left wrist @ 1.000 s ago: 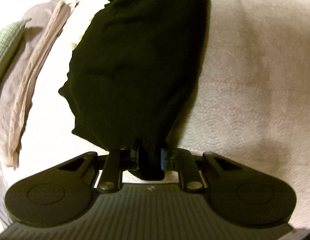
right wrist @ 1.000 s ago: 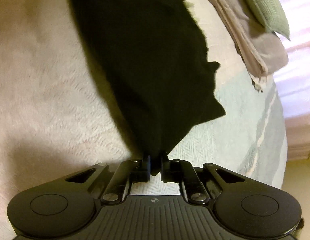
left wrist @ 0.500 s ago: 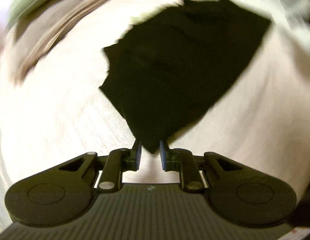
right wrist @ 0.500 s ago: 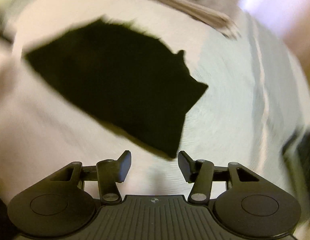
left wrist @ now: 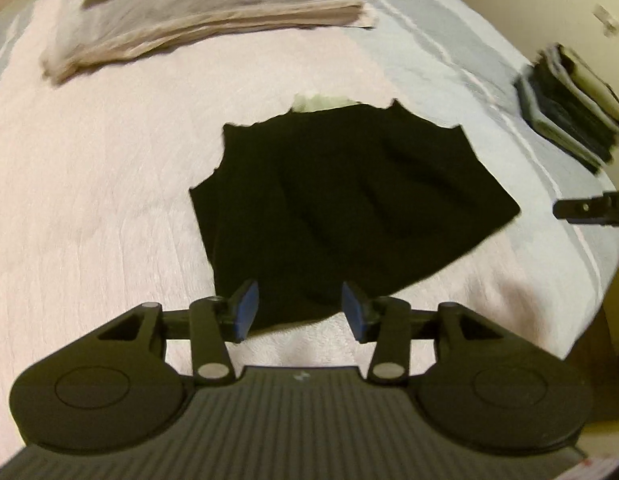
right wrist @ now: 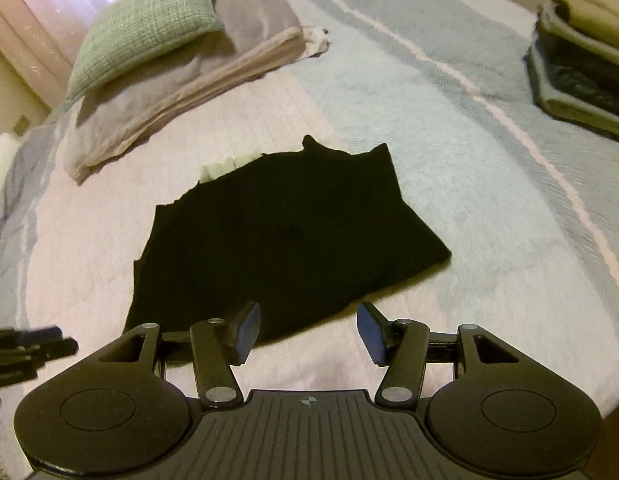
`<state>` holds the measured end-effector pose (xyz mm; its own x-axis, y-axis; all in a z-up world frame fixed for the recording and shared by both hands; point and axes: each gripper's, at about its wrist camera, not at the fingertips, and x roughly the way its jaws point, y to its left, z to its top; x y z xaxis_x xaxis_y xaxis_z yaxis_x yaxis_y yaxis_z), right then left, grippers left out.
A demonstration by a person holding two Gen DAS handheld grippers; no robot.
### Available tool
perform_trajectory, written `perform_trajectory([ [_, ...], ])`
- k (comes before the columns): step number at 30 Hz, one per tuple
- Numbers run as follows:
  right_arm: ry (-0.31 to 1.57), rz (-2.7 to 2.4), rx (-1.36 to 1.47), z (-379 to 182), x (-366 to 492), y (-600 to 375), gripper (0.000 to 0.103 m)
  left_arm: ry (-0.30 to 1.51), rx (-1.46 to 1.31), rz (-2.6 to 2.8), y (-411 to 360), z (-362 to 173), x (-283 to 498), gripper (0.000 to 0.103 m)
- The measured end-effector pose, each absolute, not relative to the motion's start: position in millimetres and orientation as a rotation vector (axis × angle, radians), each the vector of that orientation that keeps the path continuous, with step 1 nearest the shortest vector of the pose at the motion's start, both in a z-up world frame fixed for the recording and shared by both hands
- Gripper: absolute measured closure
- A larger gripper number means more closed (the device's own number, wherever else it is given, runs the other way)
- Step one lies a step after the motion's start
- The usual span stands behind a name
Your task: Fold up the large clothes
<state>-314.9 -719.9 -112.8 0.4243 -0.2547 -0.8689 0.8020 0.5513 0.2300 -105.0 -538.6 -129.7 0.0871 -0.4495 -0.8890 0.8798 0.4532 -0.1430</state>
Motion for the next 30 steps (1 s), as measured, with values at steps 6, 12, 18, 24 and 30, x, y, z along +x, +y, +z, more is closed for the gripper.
perform_trajectory([
  [6, 0.887, -0.844, 0.778, -97.6, -304.4, -660.5, 0.05, 0.98, 0.621, -1.193, -523.3, -110.5, -90.1, 0.043],
  [12, 0.879, -0.861, 0.803, -92.2, -294.8, -628.5, 0.049, 0.954, 0.646, -1.229, -505.9, -100.9, -80.0, 0.034],
  [18, 0.889, -0.837, 0.782, -91.1, -288.1, -609.4, 0.049, 0.923, 0.668, -1.254, -500.4, -95.6, -82.7, 0.029],
  [24, 0.884, -0.829, 0.786, -93.4, -290.7, -605.9, 0.049, 0.922, 0.681, -1.26, -497.5, -96.1, -86.2, 0.028],
  [30, 0.894, -0.794, 0.781, -95.0, -290.4, -610.2, 0.049, 0.921, 0.693, -1.245, -496.0, -97.1, -89.5, 0.027],
])
